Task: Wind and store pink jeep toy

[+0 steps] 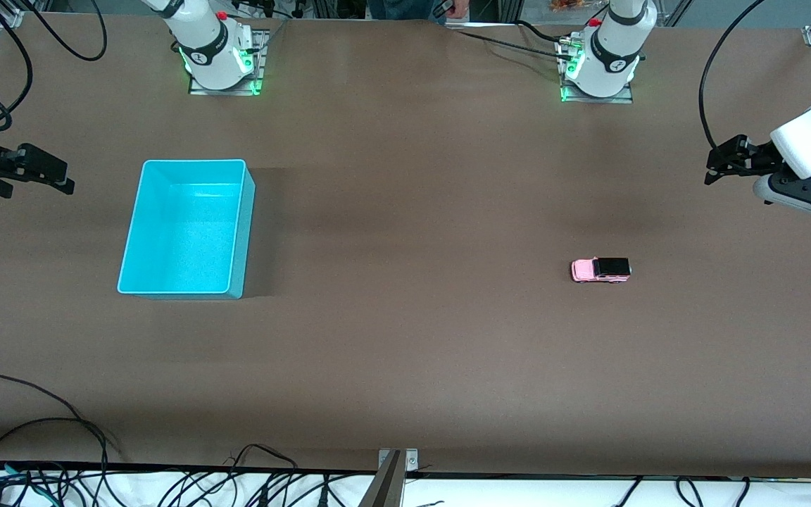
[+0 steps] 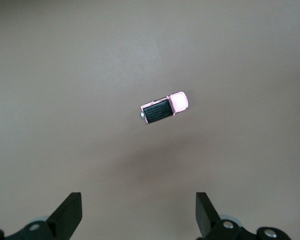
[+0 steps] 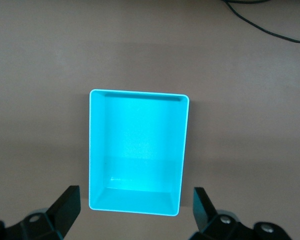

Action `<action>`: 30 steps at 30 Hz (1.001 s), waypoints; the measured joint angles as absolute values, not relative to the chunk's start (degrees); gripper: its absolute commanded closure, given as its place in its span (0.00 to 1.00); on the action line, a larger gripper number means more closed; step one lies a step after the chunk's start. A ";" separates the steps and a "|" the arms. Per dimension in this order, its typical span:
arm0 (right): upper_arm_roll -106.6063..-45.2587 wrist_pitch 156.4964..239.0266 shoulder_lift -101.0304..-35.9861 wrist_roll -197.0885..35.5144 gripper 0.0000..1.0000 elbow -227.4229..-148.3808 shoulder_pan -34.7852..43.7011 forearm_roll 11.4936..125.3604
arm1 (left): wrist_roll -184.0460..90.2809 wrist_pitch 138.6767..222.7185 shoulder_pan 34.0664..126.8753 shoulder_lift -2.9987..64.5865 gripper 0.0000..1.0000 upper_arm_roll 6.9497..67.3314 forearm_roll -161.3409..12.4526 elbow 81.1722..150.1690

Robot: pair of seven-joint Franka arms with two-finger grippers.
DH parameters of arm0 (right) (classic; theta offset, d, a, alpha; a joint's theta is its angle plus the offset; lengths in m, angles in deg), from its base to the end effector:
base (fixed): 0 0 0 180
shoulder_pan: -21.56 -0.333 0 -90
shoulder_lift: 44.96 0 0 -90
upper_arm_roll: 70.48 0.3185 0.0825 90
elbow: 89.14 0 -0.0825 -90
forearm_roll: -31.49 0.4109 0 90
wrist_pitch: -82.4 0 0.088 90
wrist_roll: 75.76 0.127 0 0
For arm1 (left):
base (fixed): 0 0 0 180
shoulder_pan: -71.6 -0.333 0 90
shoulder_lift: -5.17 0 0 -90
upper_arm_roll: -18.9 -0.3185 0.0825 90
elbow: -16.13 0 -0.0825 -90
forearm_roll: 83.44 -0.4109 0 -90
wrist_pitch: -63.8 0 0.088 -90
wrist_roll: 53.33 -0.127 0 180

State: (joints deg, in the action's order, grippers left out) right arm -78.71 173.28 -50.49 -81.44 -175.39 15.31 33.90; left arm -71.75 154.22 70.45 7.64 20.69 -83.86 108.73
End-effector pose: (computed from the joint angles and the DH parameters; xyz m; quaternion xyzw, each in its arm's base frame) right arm 0.6118 -0.0120 0.5840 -0.9994 -0.0321 0.0064 0.0146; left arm 0.5901 -0.0053 0.5598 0.9854 -0.1656 -0.0405 0.0033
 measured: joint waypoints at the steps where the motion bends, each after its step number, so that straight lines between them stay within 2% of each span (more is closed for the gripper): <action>1: -78.71 173.28 -50.49 -81.44 0.00 -175.39 15.31 33.90 | -71.75 154.22 70.45 7.64 0.00 20.70 -83.86 108.67; 30: -78.71 173.28 -50.49 -81.44 0.00 -175.39 15.31 33.90 | -71.75 154.22 70.35 8.55 0.00 20.68 -83.86 106.62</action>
State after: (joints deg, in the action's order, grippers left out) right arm -78.71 173.28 -50.49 -81.44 -175.39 15.31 33.90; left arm -71.75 154.22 70.35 8.55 20.68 -83.86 106.62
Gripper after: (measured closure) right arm 0.000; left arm 0.000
